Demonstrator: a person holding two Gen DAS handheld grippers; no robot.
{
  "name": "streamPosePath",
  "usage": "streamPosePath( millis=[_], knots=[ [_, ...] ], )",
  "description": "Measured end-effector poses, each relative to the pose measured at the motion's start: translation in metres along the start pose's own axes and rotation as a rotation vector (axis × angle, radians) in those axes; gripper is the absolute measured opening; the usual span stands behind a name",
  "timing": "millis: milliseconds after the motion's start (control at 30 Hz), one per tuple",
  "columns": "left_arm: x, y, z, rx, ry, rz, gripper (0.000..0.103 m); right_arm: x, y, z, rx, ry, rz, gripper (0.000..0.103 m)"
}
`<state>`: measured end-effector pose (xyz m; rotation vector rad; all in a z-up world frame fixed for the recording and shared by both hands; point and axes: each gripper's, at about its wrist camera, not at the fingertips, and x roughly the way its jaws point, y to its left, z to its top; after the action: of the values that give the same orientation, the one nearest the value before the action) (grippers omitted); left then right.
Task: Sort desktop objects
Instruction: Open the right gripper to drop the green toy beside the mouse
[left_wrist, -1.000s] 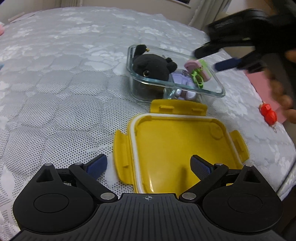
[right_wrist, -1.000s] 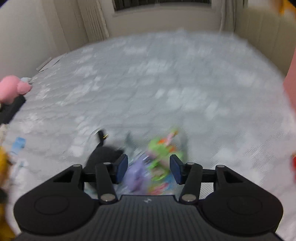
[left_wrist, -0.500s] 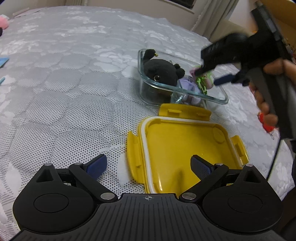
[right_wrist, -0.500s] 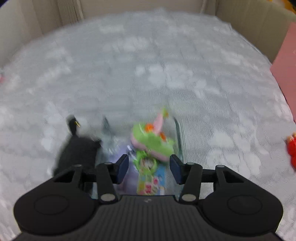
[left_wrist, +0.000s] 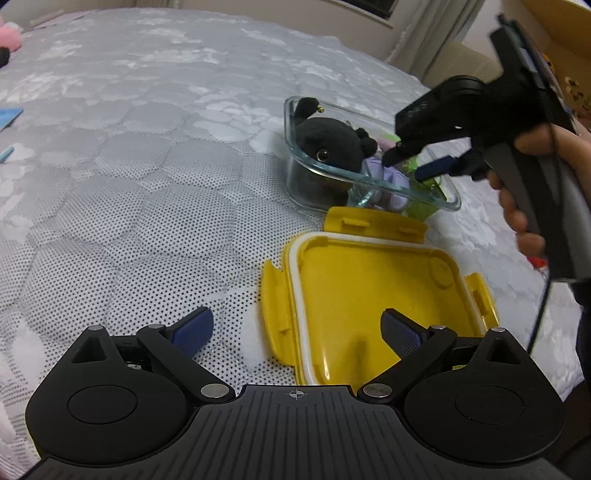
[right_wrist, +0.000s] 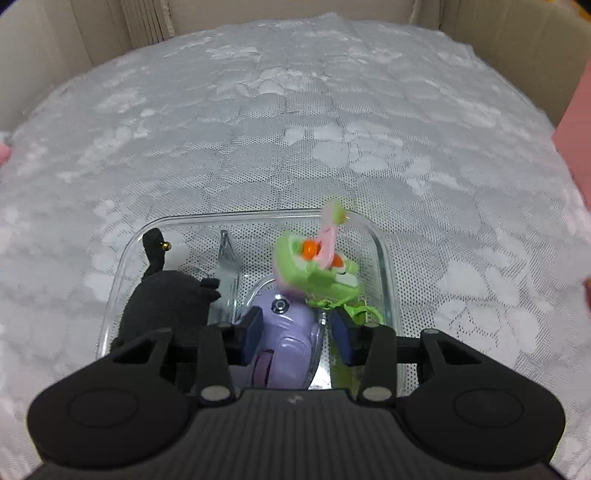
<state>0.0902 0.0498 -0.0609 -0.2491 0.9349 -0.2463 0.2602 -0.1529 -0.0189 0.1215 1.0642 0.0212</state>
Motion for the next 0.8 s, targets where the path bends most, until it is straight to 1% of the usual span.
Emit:
streamPosePath(
  millis=[67, 200, 233, 300, 367, 500, 600, 800],
  knots=[
    [0.0, -0.002, 0.0, 0.009, 0.001, -0.002, 0.1, -0.004, -0.002, -0.001, 0.002, 0.018, 0.02, 0.053],
    [-0.001, -0.005, -0.002, 0.022, 0.001, -0.007, 0.1, 0.0, 0.008, 0.0, -0.019, 0.043, 0.006, 0.061],
    [-0.002, -0.006, -0.002, 0.026, 0.0, -0.004, 0.1, 0.002, 0.01, 0.0, -0.023, 0.045, 0.007, 0.065],
    [-0.003, -0.006, -0.003, 0.03, -0.002, 0.001, 0.1, 0.013, 0.015, 0.001, -0.031, 0.061, -0.008, 0.065],
    [-0.005, -0.005, -0.004, 0.03, -0.005, 0.006, 0.1, 0.02, 0.016, 0.003, -0.019, 0.049, -0.021, 0.065],
    [-0.006, -0.004, -0.004, 0.028, -0.005, 0.01, 0.1, 0.029, 0.011, 0.004, -0.01, 0.051, -0.007, 0.065],
    [-0.005, -0.005, -0.004, 0.033, -0.006, 0.011, 0.1, 0.023, 0.008, 0.001, -0.028, 0.05, 0.016, 0.064],
    [-0.001, -0.005, -0.004, 0.028, 0.003, 0.006, 0.1, -0.008, 0.006, 0.0, -0.023, -0.002, 0.043, 0.063]
  ],
)
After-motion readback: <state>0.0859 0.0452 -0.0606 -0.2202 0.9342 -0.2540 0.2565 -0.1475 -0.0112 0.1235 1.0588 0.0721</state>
